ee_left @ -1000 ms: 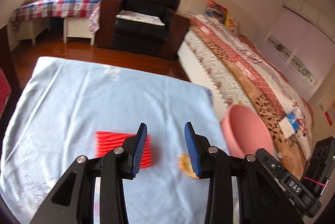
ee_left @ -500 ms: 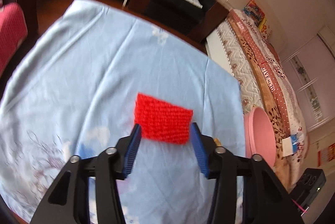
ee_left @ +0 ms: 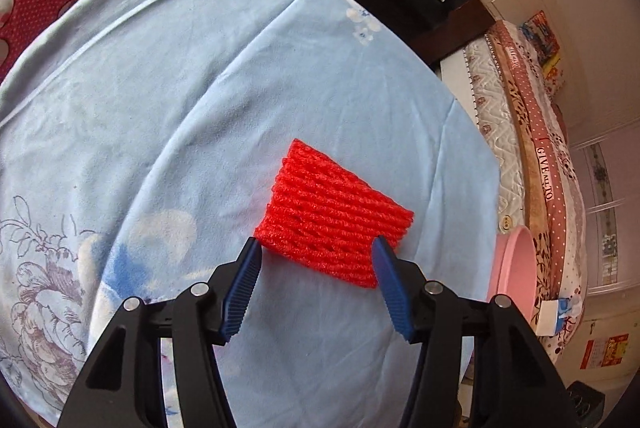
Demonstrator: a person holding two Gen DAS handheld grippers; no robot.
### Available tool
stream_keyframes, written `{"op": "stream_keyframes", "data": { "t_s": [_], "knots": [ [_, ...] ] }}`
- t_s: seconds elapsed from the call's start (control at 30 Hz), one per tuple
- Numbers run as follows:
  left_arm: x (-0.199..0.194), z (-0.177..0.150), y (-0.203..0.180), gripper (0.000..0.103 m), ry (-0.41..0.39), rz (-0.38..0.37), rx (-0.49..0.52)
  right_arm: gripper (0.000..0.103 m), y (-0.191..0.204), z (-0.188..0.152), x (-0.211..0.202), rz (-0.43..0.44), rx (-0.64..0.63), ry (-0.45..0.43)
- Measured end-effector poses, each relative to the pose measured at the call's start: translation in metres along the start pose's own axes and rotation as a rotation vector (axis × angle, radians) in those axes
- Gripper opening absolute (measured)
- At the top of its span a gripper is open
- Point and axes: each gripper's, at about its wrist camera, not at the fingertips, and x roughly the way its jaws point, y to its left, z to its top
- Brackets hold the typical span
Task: Collect trash
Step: 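Grasp the red foam net with the left tool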
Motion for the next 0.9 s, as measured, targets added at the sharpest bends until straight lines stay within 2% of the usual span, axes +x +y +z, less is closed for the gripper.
{"op": "stream_keyframes", "data": {
  "t_s": [0.13,0.2,0.27,0.4,0.7,0.9],
  "knots": [
    [0.004,0.004,-0.006,0.053,-0.029,0.023,0.01,0.035,-0.003,0.0,0.002,-0.001,0.002,0.006],
    [0.006,0.007,-0.009,0.034,-0.047,0.041,0.021,0.035,-0.005,0.0,0.004,0.0,0.007,0.014],
    [0.009,0.009,-0.012,0.022,-0.052,0.057,0.048,0.035,-0.006,0.0,0.006,-0.001,0.009,0.021],
    [0.013,0.012,-0.015,0.009,-0.06,0.052,0.09,0.035,-0.005,-0.002,0.01,-0.003,0.003,0.033],
    [-0.012,0.012,-0.034,0.007,-0.185,-0.004,0.27,0.034,0.0,-0.006,0.024,-0.002,-0.009,0.079],
    [-0.03,0.005,-0.041,0.007,-0.247,-0.035,0.38,0.035,0.006,-0.008,0.037,-0.036,-0.029,0.109]
  ]
}}
